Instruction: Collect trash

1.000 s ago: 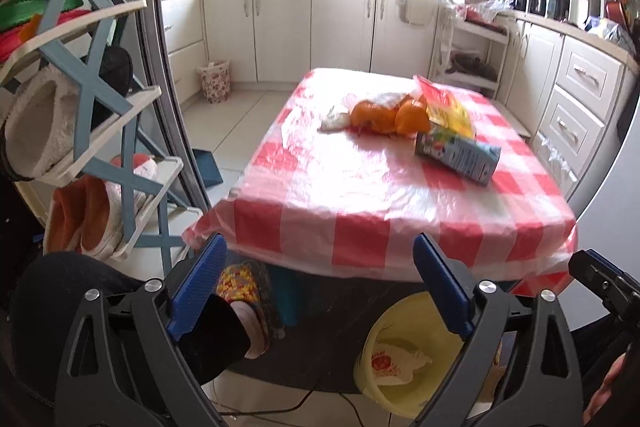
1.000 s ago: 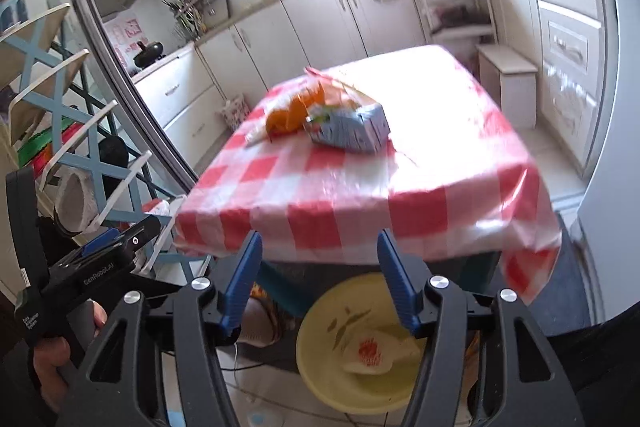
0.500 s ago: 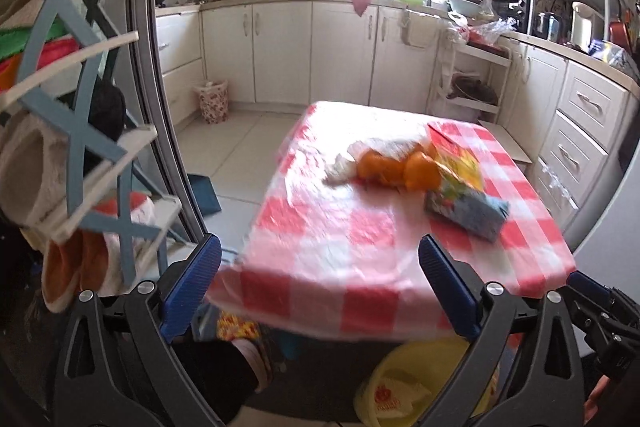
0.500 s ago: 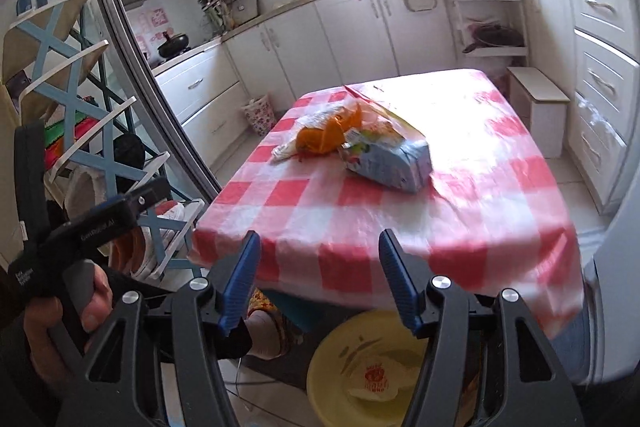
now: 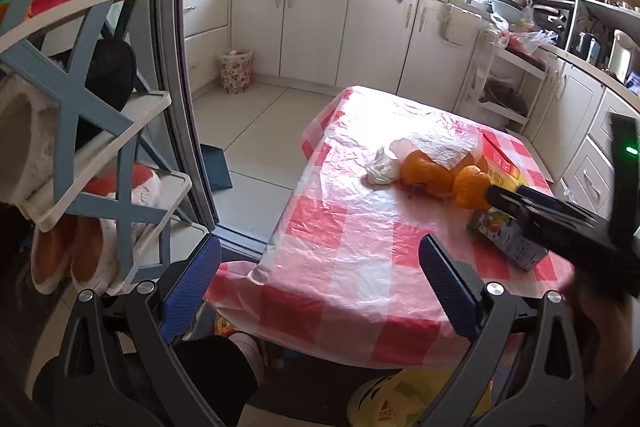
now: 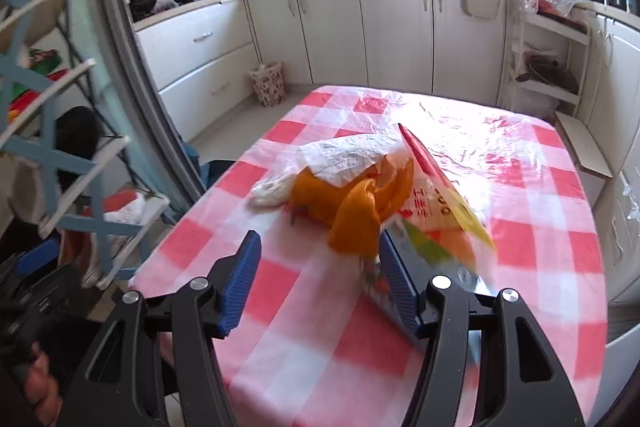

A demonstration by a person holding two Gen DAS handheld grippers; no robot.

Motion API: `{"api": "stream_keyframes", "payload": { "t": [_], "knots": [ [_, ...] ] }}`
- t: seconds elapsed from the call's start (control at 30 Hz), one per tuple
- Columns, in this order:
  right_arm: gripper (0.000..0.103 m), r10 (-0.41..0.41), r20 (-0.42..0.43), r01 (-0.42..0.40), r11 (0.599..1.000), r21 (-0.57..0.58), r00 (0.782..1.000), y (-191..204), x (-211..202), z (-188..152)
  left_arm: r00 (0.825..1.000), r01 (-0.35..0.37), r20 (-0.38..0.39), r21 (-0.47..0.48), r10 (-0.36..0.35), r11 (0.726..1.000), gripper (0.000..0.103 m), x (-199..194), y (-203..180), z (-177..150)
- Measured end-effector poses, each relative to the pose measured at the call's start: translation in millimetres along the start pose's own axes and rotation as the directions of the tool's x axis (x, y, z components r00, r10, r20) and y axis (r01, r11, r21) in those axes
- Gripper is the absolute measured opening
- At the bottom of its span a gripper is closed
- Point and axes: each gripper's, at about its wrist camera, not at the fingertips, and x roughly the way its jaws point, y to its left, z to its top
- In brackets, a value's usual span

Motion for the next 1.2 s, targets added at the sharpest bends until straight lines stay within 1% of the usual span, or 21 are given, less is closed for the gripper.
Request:
{"api": "stream_keyframes", "payload": {
  "t": [0.17, 0.23, 0.27, 0.3, 0.33, 0.37, 0.4, 0.43, 0.5, 0.57, 0.63, 0.7, 0.77, 0.87, 0.93, 1.03, 1.2],
  "knots": [
    [0.059, -0.009, -0.039, 0.010, 0.999, 0.035, 0.999, -12, 27, 8, 0.999, 0.020, -0.050, -0.017, -0.021, 1.000, 0.095, 15, -1, 2],
    [0.056, -0.015, -0.053, 0.016, 0.999, 0.030, 0.998, -14, 35, 11, 0.998, 0.027, -0.053, -0.013, -0.028, 1.000, 0.095, 17, -4, 5],
    [0.053, -0.022, -0.064, 0.023, 1.000, 0.019, 0.998, -13, 39, 12, 0.998, 0.029, -0.052, -0.008, -0.029, 1.000, 0.095, 19, -6, 7],
    [0.047, -0.025, -0.076, 0.025, 1.000, 0.011, 0.997, -11, 44, 13, 0.998, 0.031, -0.049, -0.002, -0.031, 1.000, 0.095, 20, -9, 9],
    [0.045, -0.022, -0.086, 0.023, 1.000, 0.008, 0.996, -12, 48, 13, 0.998, 0.033, -0.048, 0.002, -0.033, 0.999, 0.095, 20, -11, 10],
    [0.039, -0.022, -0.096, 0.023, 1.000, 0.003, 0.995, -12, 51, 13, 0.998, 0.035, -0.048, 0.005, -0.035, 0.999, 0.095, 21, -13, 11],
    [0.025, -0.014, -0.107, 0.014, 1.000, 0.002, 0.994, -11, 54, 14, 0.998, 0.038, -0.054, 0.006, -0.038, 0.999, 0.095, 24, -15, 12],
    [0.018, 0.002, -0.116, -0.002, 1.000, 0.004, 0.993, -11, 56, 15, 0.997, 0.041, -0.061, 0.007, -0.041, 0.999, 0.095, 25, -16, 12],
    [0.011, 0.036, -0.115, -0.035, 0.999, 0.011, 0.993, -10, 55, 15, 0.996, 0.046, -0.080, 0.008, -0.046, 0.999, 0.095, 30, -20, 11],
    [0.010, 0.078, -0.099, -0.077, 0.997, 0.013, 0.992, -6, 46, 15, 0.994, 0.049, -0.099, 0.018, -0.047, 0.999, 0.095, 34, -22, 8],
    [0.010, 0.124, -0.063, -0.123, 0.992, 0.011, 0.990, -2, 31, 17, 0.994, 0.044, -0.106, 0.028, -0.041, 0.999, 0.095, 38, -24, 7],
    [0.010, 0.149, -0.008, -0.149, 0.989, -0.002, 0.989, -1, 10, 21, 0.994, 0.034, -0.109, 0.040, -0.029, 0.999, 0.095, 42, -28, 6],
    [0.010, 0.176, 0.062, -0.176, 0.984, 0.003, 0.982, -8, -16, 23, 0.994, 0.027, -0.110, 0.049, -0.021, 0.998, 0.095, 46, -32, 6],
    [0.010, 0.185, 0.126, -0.191, 0.981, 0.037, 0.975, -24, -44, 24, 0.995, 0.023, -0.101, 0.073, -0.016, 0.997, 0.095, 53, -44, 9],
    [0.010, 0.177, 0.148, -0.188, 0.980, 0.065, 0.973, -37, -55, 23, 0.995, 0.032, -0.096, 0.102, -0.022, 0.994, 0.095, 63, -60, 12],
    [0.010, 0.161, 0.167, -0.180, 0.978, 0.107, 0.973, -55, -68, 18, 0.996, 0.031, -0.089, 0.151, -0.017, 0.988, 0.095, 77, -82, 16],
    [0.010, 0.147, 0.173, -0.169, 0.978, 0.125, 0.974, -67, -76, 12, 0.997, 0.002, -0.071, 0.232, 0.015, 0.973, 0.095, 108, -116, 24]
  ]
}}
